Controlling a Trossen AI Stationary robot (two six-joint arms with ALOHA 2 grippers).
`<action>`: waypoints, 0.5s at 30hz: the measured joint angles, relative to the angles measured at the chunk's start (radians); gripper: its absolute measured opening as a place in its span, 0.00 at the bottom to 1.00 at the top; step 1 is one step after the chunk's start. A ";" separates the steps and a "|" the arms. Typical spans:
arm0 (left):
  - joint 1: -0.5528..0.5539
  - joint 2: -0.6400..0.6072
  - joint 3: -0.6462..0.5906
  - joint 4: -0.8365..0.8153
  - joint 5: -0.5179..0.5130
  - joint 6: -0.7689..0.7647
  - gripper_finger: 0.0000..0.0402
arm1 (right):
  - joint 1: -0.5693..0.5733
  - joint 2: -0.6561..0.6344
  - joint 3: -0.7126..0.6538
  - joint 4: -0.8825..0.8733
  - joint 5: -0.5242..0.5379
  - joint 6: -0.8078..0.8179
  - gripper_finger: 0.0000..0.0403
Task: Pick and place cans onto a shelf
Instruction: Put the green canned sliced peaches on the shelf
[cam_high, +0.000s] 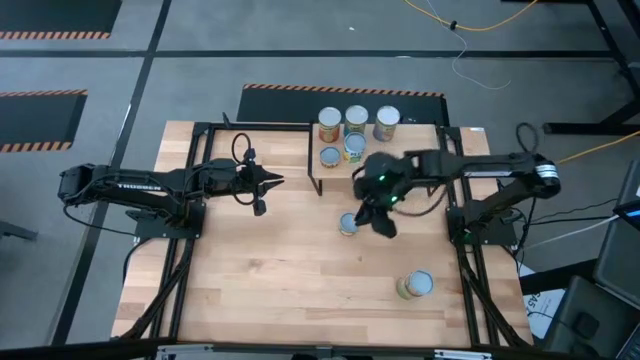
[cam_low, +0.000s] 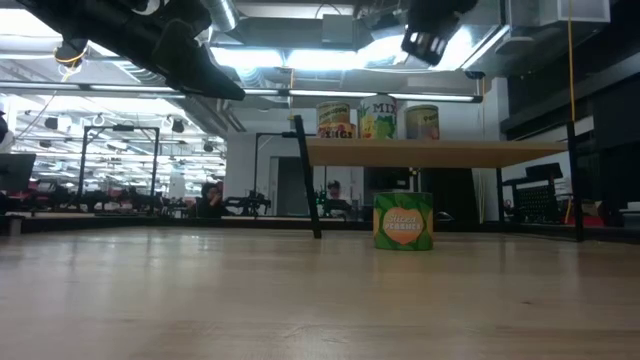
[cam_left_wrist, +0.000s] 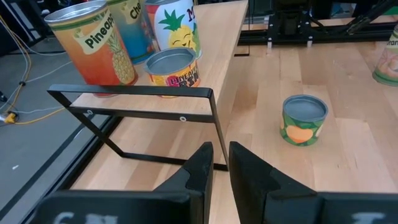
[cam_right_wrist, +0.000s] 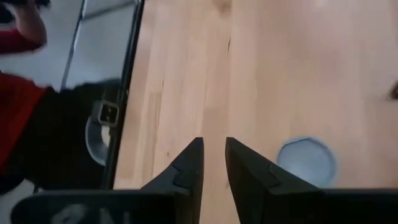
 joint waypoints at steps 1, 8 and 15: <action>0.000 0.000 0.000 0.000 0.000 0.000 0.11 | 0.011 0.023 0.000 -0.001 0.000 -0.006 0.18; 0.000 0.000 0.000 0.000 0.066 -0.001 0.11 | 0.080 0.165 0.000 -0.001 0.001 -0.184 0.18; 0.000 0.000 0.000 0.000 0.123 -0.001 0.11 | 0.106 0.268 0.000 -0.001 0.137 -0.235 0.18</action>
